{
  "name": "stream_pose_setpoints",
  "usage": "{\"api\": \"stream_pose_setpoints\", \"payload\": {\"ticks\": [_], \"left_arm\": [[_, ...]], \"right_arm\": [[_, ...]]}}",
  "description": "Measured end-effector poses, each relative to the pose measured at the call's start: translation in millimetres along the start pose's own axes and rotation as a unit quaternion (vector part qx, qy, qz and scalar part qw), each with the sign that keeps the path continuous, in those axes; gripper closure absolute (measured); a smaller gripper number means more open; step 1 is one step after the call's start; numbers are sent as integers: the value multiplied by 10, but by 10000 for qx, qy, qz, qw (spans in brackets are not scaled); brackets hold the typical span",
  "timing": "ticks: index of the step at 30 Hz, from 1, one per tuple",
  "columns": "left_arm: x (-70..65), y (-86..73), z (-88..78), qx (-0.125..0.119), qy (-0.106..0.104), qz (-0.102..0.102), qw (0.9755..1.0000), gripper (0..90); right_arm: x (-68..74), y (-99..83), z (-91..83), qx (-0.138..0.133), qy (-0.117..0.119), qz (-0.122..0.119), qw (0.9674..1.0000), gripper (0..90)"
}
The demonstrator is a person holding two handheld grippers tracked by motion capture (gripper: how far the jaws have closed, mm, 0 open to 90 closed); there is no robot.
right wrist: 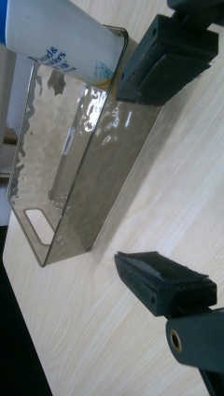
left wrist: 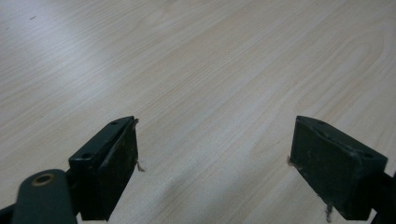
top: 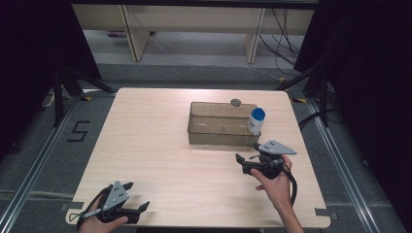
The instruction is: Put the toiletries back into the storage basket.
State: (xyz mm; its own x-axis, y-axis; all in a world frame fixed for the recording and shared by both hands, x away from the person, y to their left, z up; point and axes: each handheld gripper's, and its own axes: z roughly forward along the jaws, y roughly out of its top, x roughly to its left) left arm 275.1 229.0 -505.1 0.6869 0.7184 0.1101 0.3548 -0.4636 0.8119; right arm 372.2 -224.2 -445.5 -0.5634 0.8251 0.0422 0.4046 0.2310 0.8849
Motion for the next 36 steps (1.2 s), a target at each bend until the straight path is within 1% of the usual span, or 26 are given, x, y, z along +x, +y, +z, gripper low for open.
{"api": "stream_pose_setpoints", "payload": {"ticks": [3,4,5,6,7,8,12,13,14,16,17,18,19,20,21,23,24,25,27,29,30,32,33,34,35,36], "left_arm": [[2,0,0,-4,2,14,10000,147],[2,0,1,-6,2,10,10000,147],[1,0,0,-4,1,6,10000,147],[2,0,0,-5,2,10,10000,147],[2,0,0,-6,2,4,10000,147],[2,0,0,-7,4,4,10000,147],[2,1,0,-6,4,5,10000,147],[1,0,0,-7,5,0,10000,147],[0,-1,1,-11,1,-10,10000,147],[1,0,0,-6,5,-3,10000,147],[1,1,0,-11,7,0,10000,147],[1,0,-1,-8,9,-3,10000,147],[-4,-1,1,-27,-2,-42,10000,147],[-4,-2,1,-24,-2,-46,10000,147],[-4,-2,1,-25,-2,-48,10000,147],[2,1,-1,-11,7,1,10000,147],[1,1,-1,-11,7,-5,10000,147],[1,0,-1,-12,7,-8,10000,147],[-1,-1,0,-20,0,-24,10000,147],[3,0,1,-26,4,3,10000,147],[2,0,-1,-6,9,5,10000,147],[1,0,-1,-4,7,3,10000,147],[1,0,-1,-2,6,4,10000,147],[1,1,-1,-3,8,5,10000,147],[1,0,-1,-2,8,4,10000,147],[0,0,-1,0,10,-4,10000,147]], "right_arm": [[23,-10,-12,-19,29,52,10000,190],[39,-15,-17,29,59,146,9999,190],[19,-17,-19,-58,-22,-46,10000,189],[22,-22,-23,-49,-16,-54,10000,188],[28,-26,-32,-7,21,-28,10000,187],[48,-31,-40,31,39,94,9999,186],[51,-59,-50,-35,28,-39,10000,179],[78,-73,-48,-12,83,95,9999,178],[67,-74,-54,9,105,5,9999,178],[81,-96,-58,-17,73,10,10000,176],[99,-110,-61,-7,105,84,9999,174],[84,-113,-70,10,86,-50,10000,171],[87,-117,-78,47,104,-41,9999,169],[120,-128,-87,111,158,147,9997,166],[110,-135,-84,24,136,37,9999,162],[131,-151,-92,25,170,116,9998,158],[122,-153,-106,82,173,-9,9998,156],[143,-165,-109,75,182,57,9998,156],[143,-175,-121,32,182,-38,9998,155],[164,-190,-133,-14,217,21,9998,156],[182,-195,-146,14,266,112,9996,155],[174,-201,-165,-11,220,-42,9997,155],[186,-209,-172,-13,270,26,9996,155],[185,-216,-175,-43,226,-20,9997,155],[198,-224,-186,-12,258,57,9997,156],[195,-229,-191,-18,241,23,9997,156]]}}
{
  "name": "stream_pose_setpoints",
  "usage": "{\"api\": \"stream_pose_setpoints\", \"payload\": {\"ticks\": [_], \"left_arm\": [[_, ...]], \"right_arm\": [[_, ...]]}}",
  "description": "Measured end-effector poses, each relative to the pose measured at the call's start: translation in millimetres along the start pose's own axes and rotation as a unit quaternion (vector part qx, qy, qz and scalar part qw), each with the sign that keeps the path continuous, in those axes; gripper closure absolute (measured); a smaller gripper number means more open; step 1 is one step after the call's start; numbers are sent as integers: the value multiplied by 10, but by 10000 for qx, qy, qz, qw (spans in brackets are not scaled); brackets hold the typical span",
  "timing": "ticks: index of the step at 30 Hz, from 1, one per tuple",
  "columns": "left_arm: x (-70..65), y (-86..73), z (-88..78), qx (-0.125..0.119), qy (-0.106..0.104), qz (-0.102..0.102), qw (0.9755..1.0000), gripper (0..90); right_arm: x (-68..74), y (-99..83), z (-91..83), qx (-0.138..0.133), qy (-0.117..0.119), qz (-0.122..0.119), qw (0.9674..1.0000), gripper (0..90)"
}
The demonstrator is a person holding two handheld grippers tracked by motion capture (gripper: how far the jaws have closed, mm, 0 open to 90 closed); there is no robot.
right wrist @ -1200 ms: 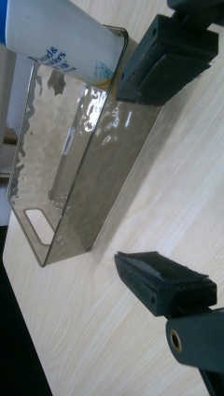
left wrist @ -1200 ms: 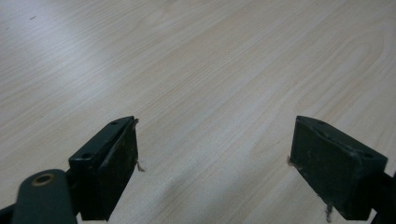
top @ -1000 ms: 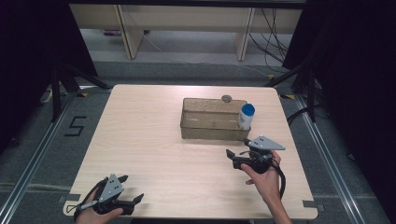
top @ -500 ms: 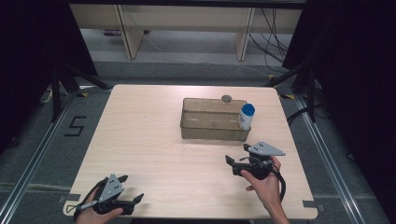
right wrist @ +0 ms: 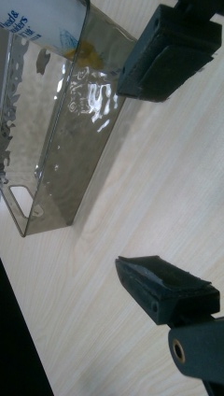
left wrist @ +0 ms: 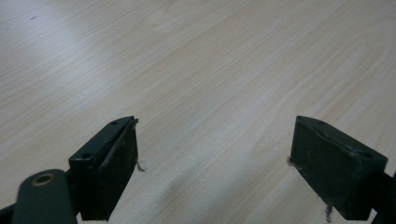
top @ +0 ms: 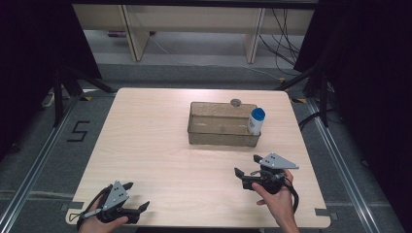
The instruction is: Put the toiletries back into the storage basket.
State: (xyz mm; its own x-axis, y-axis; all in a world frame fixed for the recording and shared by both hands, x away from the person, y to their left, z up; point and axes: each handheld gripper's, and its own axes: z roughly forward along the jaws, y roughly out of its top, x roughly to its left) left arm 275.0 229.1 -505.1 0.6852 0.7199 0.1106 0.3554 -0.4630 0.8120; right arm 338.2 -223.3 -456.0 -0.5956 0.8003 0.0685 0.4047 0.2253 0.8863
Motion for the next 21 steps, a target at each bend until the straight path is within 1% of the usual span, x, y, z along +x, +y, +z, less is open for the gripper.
{"api": "stream_pose_setpoints", "payload": {"ticks": [1,2,3,4,5,7,8,9,10,11,12,13,14,15,16,17,18,19,20,21], "left_arm": [[0,0,1,-4,-2,-2,10000,147],[1,0,0,-2,0,5,10000,147],[-1,0,2,-9,-5,-5,10000,147],[0,0,1,0,-3,2,10000,147],[-1,0,0,5,-1,-3,10000,147],[0,0,0,1,-2,-3,10000,147],[1,0,0,-3,0,5,10000,147],[1,0,0,-3,1,4,10000,147],[1,0,0,-6,0,0,10000,147],[2,0,0,-4,-1,8,10000,147],[1,0,-1,-5,-1,4,10000,147],[1,-1,4,-27,0,5,10000,147],[1,-2,8,-54,-1,1,10000,147],[0,0,-1,-2,0,4,10000,147],[0,0,-2,6,-2,5,10000,147],[-1,0,-2,8,-2,3,10000,147],[1,-3,9,-52,17,21,10000,147],[4,-1,6,-32,1,29,10000,147],[-1,0,-1,4,1,2,10000,147],[0,0,-1,4,-1,4,10000,147]], "right_arm": [[22,-13,-7,-15,19,133,9999,156],[3,-15,-5,-15,80,15,10000,156],[-3,-21,-26,28,-23,-81,10000,156],[2,-33,-20,-26,-25,-76,10000,156],[18,-44,-26,0,-1,31,10000,156],[13,-61,-41,52,-6,-30,10000,156],[37,-71,-37,40,56,127,9999,156],[23,-77,-44,100,59,24,9999,156],[32,-85,-47,70,39,43,10000,156],[27,-93,-56,107,73,-17,9999,156],[28,-99,-63,117,55,-24,9999,156],[41,-116,-68,103,54,27,9999,156],[50,-121,-79,148,86,81,9998,156],[45,-128,-89,149,74,21,9999,156],[65,-138,-91,132,92,137,9998,156],[49,-144,-105,112,52,9,9999,156],[72,-153,-112,142,97,164,9997,156],[72,-166,-128,169,65,134,9997,156],[65,-174,-128,116,117,95,9998,156],[77,-182,-149,179,104,136,9997,156]]}}
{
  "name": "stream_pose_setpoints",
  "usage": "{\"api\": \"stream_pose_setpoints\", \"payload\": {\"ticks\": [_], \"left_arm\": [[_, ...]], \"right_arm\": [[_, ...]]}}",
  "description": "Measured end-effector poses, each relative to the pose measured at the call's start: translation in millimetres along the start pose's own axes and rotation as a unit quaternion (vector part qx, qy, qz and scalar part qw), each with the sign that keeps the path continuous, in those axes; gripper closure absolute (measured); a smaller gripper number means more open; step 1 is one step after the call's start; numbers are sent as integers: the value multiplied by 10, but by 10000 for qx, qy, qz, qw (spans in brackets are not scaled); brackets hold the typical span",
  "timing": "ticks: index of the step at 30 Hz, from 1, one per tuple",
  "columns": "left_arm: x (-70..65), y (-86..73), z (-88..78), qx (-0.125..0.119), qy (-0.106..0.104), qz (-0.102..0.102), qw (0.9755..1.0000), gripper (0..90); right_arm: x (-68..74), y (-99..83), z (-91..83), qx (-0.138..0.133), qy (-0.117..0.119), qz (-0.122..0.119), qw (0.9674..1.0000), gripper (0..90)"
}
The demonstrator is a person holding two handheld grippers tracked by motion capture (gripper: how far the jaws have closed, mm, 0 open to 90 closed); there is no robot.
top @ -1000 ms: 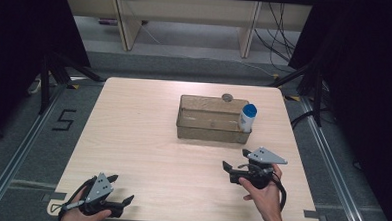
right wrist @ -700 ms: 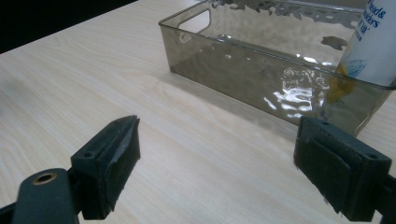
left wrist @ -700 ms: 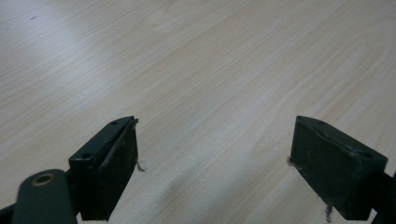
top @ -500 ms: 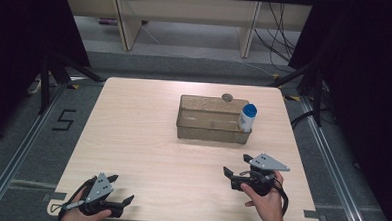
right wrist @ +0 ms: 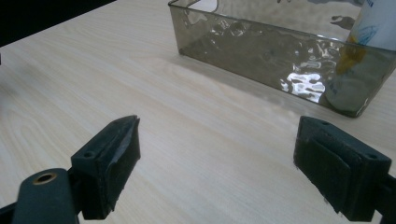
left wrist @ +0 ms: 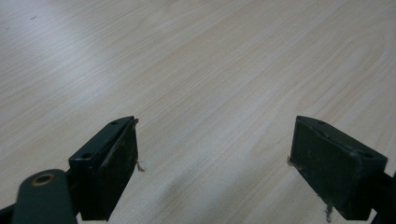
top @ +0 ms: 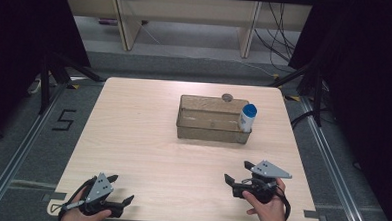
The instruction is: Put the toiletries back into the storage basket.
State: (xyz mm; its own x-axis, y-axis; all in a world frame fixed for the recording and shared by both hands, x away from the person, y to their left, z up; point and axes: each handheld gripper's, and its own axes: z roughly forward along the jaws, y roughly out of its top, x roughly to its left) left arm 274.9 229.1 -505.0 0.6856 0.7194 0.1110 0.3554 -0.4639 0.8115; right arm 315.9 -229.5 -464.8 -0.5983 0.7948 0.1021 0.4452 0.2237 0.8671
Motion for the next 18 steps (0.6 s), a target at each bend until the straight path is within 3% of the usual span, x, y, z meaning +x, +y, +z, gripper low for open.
{"api": "stream_pose_setpoints", "payload": {"ticks": [1,3,5,9,10,13,18], "left_arm": [[0,0,0,-2,-2,4,10000,147],[0,0,0,4,0,1,10000,147],[4,0,1,12,-16,25,10000,147],[-2,-2,5,-10,-43,-17,10000,147],[3,-1,4,7,-29,29,10000,147],[2,-1,4,9,-31,25,10000,147],[3,1,4,18,-55,44,10000,147]], "right_arm": [[-9,-9,-1,-27,8,-73,10000,156],[20,-38,-22,26,27,55,10000,156],[6,-56,-31,-24,6,-93,10000,156],[39,-88,-69,70,61,44,9999,156],[22,-98,-73,39,45,-112,9999,156],[35,-122,-92,50,77,6,10000,156],[43,-153,-135,34,35,-40,10000,156]]}}
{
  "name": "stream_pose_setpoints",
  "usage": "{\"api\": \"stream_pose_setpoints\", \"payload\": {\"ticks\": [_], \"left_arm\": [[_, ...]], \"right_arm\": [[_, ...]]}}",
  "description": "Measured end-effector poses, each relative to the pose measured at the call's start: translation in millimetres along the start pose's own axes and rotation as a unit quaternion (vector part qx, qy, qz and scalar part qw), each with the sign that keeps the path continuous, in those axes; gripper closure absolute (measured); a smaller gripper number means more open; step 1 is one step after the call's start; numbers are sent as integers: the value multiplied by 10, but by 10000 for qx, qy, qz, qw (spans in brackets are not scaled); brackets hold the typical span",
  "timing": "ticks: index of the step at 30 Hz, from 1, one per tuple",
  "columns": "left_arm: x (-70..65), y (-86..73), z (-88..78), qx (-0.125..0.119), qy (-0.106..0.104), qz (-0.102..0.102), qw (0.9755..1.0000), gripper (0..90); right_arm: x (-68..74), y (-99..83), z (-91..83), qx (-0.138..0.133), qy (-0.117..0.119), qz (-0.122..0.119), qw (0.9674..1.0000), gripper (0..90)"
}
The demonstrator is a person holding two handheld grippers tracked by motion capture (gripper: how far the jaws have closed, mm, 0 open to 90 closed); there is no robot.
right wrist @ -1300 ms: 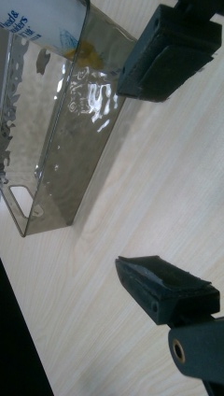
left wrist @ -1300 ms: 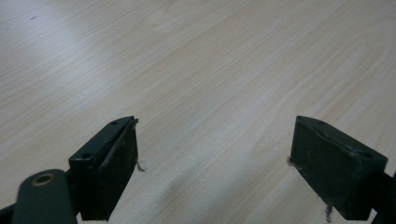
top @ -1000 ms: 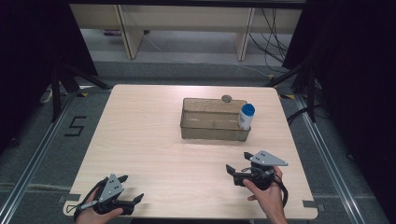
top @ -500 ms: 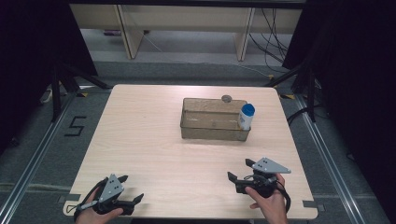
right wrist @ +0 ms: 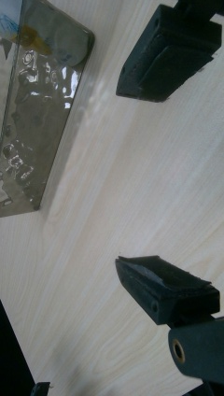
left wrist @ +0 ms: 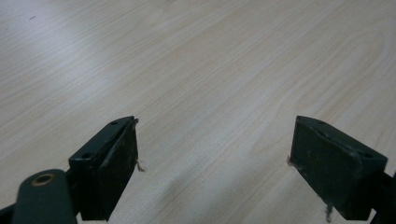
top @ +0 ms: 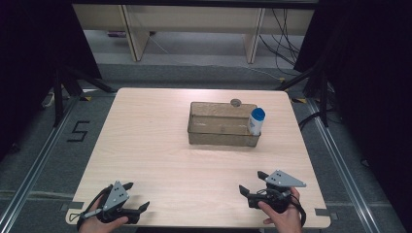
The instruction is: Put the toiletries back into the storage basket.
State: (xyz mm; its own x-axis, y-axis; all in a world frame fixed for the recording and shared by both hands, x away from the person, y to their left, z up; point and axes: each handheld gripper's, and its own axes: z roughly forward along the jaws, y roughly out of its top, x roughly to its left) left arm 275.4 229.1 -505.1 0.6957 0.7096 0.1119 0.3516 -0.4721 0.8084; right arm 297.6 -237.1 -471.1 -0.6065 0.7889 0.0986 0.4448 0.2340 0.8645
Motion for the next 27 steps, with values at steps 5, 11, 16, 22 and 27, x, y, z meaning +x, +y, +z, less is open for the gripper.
{"api": "stream_pose_setpoints", "payload": {"ticks": [5,11,16,22,27], "left_arm": [[-3,0,3,-23,6,-18,10000,147],[-3,0,1,-17,13,-8,10000,147],[-5,0,2,-25,12,-19,10000,147],[-19,-1,-1,-38,19,-94,9999,147],[-15,-1,-1,-9,-19,-77,10000,147]], "right_arm": [[24,-33,-30,25,43,74,10000,156],[57,-66,-47,86,65,46,9999,156],[64,-98,-76,215,49,-75,9997,156],[75,-157,-94,271,65,-42,9996,156],[86,-205,-129,322,126,69,9994,156]]}}
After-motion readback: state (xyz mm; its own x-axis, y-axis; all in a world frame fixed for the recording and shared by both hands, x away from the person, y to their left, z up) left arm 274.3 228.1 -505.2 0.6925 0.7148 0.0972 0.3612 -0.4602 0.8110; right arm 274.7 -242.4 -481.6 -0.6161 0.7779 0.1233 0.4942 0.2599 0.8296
